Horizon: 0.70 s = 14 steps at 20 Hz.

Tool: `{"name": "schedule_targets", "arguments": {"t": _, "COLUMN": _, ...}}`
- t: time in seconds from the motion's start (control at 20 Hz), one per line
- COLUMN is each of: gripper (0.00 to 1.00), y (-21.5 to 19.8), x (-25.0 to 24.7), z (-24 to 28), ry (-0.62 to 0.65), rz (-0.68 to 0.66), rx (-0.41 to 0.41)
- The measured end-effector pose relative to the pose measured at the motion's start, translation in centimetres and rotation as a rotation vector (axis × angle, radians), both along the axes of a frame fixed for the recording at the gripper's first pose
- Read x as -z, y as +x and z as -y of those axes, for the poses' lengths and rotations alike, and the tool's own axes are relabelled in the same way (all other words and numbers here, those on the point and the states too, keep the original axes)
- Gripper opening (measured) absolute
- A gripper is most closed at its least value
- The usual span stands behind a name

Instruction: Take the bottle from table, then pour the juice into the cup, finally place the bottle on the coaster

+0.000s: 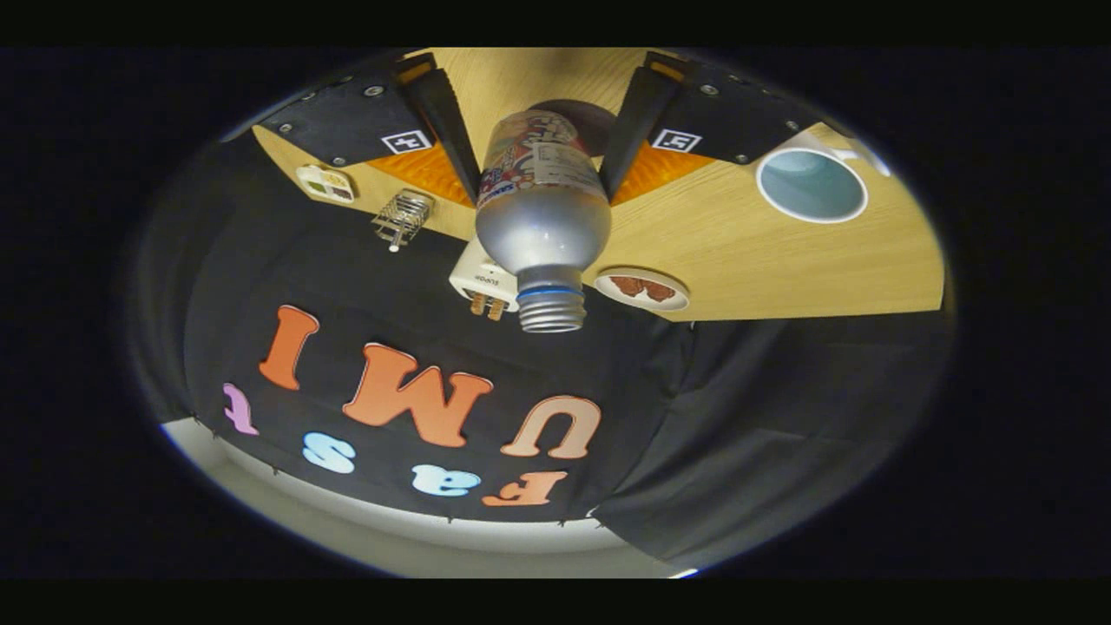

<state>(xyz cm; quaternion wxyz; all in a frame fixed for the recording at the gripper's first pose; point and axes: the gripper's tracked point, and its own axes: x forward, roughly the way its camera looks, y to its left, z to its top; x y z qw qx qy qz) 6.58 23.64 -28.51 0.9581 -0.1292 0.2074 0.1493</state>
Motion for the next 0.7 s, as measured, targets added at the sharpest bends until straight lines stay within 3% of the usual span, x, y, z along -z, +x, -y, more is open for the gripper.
{"name": "schedule_targets", "arguments": {"t": 0.35, "gripper": 0.77, "y": 0.7, "x": 2.0, "z": 0.6, "ry": 0.217, "rz": -0.137, "rx": 0.092}}
{"name": "schedule_targets", "arguments": {"t": 0.7, "gripper": 0.77, "y": 0.9, "x": 3.4, "z": 1.4, "ry": 0.318, "rz": -0.185, "rx": 0.158}}
